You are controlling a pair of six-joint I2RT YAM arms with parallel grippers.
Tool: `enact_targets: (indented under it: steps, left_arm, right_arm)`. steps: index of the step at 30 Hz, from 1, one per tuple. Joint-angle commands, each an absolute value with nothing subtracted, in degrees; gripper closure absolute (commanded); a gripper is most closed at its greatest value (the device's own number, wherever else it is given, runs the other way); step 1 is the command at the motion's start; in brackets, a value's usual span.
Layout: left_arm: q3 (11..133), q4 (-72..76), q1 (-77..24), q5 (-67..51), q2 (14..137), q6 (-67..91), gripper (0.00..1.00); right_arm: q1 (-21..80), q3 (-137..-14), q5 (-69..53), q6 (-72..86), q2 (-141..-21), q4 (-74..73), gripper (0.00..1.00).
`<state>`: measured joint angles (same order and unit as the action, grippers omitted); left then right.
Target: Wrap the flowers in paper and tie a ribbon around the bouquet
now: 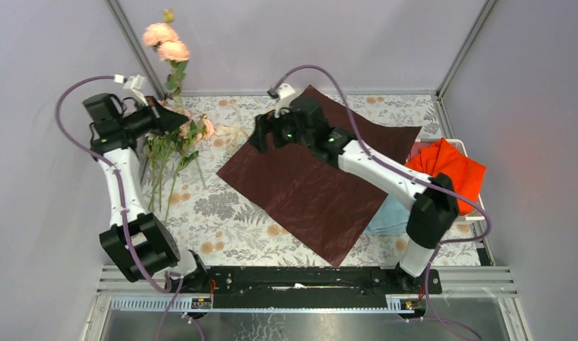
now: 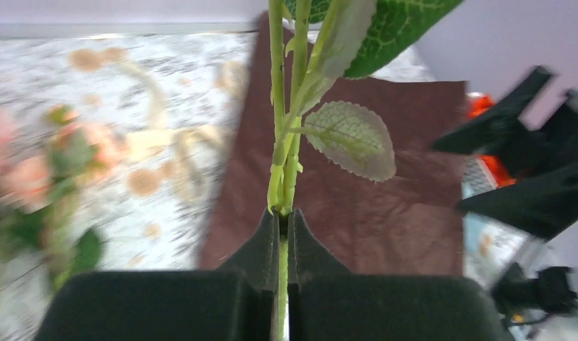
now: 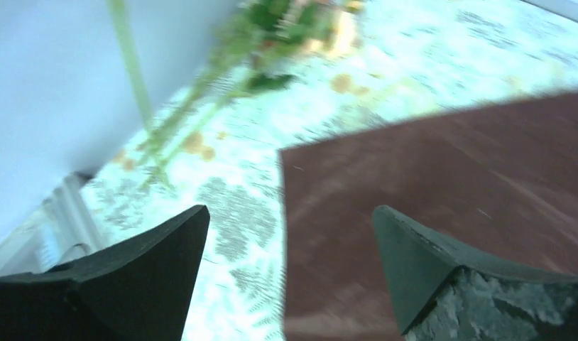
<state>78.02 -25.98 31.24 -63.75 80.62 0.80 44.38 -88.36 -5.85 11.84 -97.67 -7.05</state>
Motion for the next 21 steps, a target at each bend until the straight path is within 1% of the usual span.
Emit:
enact_targets:
  steps: [1,4,7,9,10,11,12,13,14,15,16,17,18,19,20,21]
  left_arm:
    - [72.7,-8.4,23.0,-68.3,75.9,19.8,1.00]
    - [71.3,-6.9,18.2,-66.5,74.4,22.4,1.00]
    - [69.9,-5.2,14.7,-66.0,73.6,24.3,1.00]
    - [69.4,-4.4,13.5,-66.3,73.5,25.9,1.00]
    - [69.2,-4.2,13.2,-66.5,73.4,26.6,1.00]
    - [68.9,-3.9,13.0,-66.9,73.4,27.1,1.00]
    - [68.5,-3.8,13.0,-66.7,73.2,27.2,1.00]
    - [68.2,-3.7,12.9,-66.5,73.0,27.2,1.00]
    - [68.1,-3.7,12.9,-66.4,73.0,27.2,1.00]
    - [68.2,-4.4,12.8,-66.1,73.1,26.8,1.00]
    - [68.5,-5.8,12.9,-65.5,73.4,25.3,1.00]
    - [69.1,-8.7,12.8,-64.4,73.6,23.1,1.00]
    - [70.0,-12.1,12.7,-62.8,74.0,19.4,0.88]
    - [71.2,-16.7,12.7,-60.4,74.5,15.0,0.44]
    - [72.4,-21.3,12.7,-57.8,75.2,10.6,0.09]
    - [73.6,-25.4,13.0,-54.8,75.8,5.4,0.02]
  right_arm:
    - [48.9,-94.0,-16.3,20.9,-104.5,13.3,0.04]
    - [51.2,-97.8,-17.6,25.0,-110.6,19.0,0.02]
    - [52.3,-101.5,-15.9,26.4,-114.4,19.0,0.04]
    - [52.3,-101.9,-14.1,28.0,-115.5,18.8,0.08]
    - [52.3,-101.7,-13.5,28.5,-115.6,18.8,0.12]
    - [52.3,-101.0,-13.1,28.8,-115.3,19.4,0.19]
    - [52.3,-100.0,-12.6,29.2,-114.9,20.1,0.31]
    - [52.3,-98.6,-11.7,29.6,-114.2,20.8,0.54]
    - [52.3,-97.2,-10.1,30.0,-113.3,20.8,0.72]
    - [52.3,-96.0,-7.9,30.2,-112.4,20.0,0.86]
    - [52.1,-94.9,-6.1,30.1,-111.5,18.5,0.99]
    - [51.9,-94.4,-4.1,29.8,-110.7,16.4,1.00]
    - [51.5,-93.9,-2.8,29.7,-109.8,14.2,1.00]
    - [50.7,-93.3,-1.5,29.6,-108.9,11.5,1.00]
    - [49.8,-92.3,-0.5,30.2,-107.9,8.8,1.00]
    - [48.6,-90.7,1.3,31.0,-106.8,6.1,1.00]
